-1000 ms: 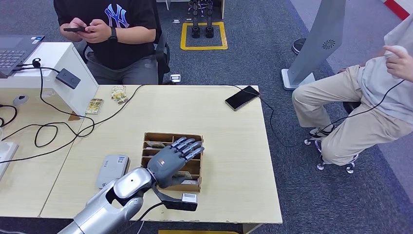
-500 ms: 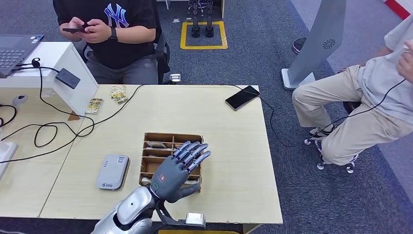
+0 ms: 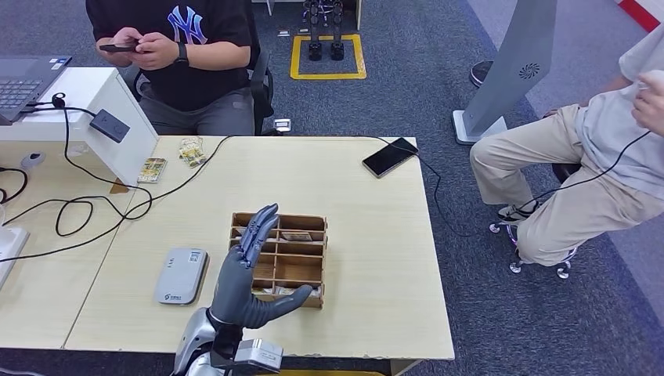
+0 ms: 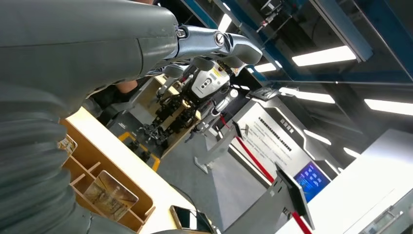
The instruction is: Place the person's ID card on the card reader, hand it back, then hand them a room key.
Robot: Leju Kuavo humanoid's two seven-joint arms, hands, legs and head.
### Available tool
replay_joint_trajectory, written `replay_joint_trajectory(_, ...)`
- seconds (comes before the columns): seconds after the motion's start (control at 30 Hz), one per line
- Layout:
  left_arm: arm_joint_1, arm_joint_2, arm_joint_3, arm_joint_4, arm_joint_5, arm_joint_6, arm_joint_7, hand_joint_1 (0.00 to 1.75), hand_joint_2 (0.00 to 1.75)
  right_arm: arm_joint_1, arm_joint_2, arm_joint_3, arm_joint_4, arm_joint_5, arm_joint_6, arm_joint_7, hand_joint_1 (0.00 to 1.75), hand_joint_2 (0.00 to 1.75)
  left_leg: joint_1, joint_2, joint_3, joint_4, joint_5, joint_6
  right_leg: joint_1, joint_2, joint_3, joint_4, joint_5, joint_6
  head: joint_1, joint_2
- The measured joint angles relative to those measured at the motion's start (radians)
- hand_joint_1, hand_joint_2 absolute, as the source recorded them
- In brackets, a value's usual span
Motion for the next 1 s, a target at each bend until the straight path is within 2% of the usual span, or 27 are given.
replay_joint_trajectory(0.2, 0.021, -0.014, 0.027, -0.032, -0.010, -0.003, -0.004, 0.00, 1.75, 0.000, 0.000, 0.000, 0.000, -0.002, 0.000, -0.002, 0.00, 1.75, 0.000, 0.000, 0.000, 0.000, 0.000, 0.000, 0.000, 0.000, 0.000, 0.000, 0.000, 0.000, 0.000, 0.000)
replay_joint_trajectory(0.4, 0.024, -0.010, 0.033, -0.030, -0.170, 0.004, 0.014, 0.00, 1.75, 0.000, 0.000, 0.000, 0.000, 0.007, 0.000, -0.007, 0.00, 1.75, 0.000, 0.000, 0.000, 0.000, 0.000, 0.000, 0.000, 0.000, 0.000, 0.000, 0.000, 0.000, 0.000, 0.000)
replay_joint_trajectory(0.63, 0.022, 0.008, 0.033, -0.006, -0.239, -0.006, 0.017, 0.00, 1.75, -0.001, 0.000, 0.000, 0.007, 0.016, 0.000, -0.016, 0.00, 1.75, 0.000, 0.000, 0.000, 0.000, 0.000, 0.000, 0.000, 0.000, 0.000, 0.000, 0.000, 0.000, 0.000, 0.000)
replay_joint_trajectory(0.83, 0.005, 0.038, 0.033, 0.032, -0.416, -0.007, 0.119, 0.00, 1.75, -0.001, 0.000, 0.000, 0.008, 0.023, 0.000, -0.015, 0.00, 1.75, 0.000, 0.000, 0.000, 0.000, 0.000, 0.000, 0.000, 0.000, 0.000, 0.000, 0.000, 0.000, 0.000, 0.000)
replay_joint_trajectory(1.0, -0.015, 0.053, 0.029, 0.066, -0.483, -0.003, 0.175, 0.05, 1.75, -0.001, 0.000, 0.000, 0.008, 0.026, 0.000, -0.013, 0.00, 1.75, 0.000, 0.000, 0.000, 0.000, 0.000, 0.000, 0.000, 0.000, 0.000, 0.000, 0.000, 0.000, 0.000, 0.000)
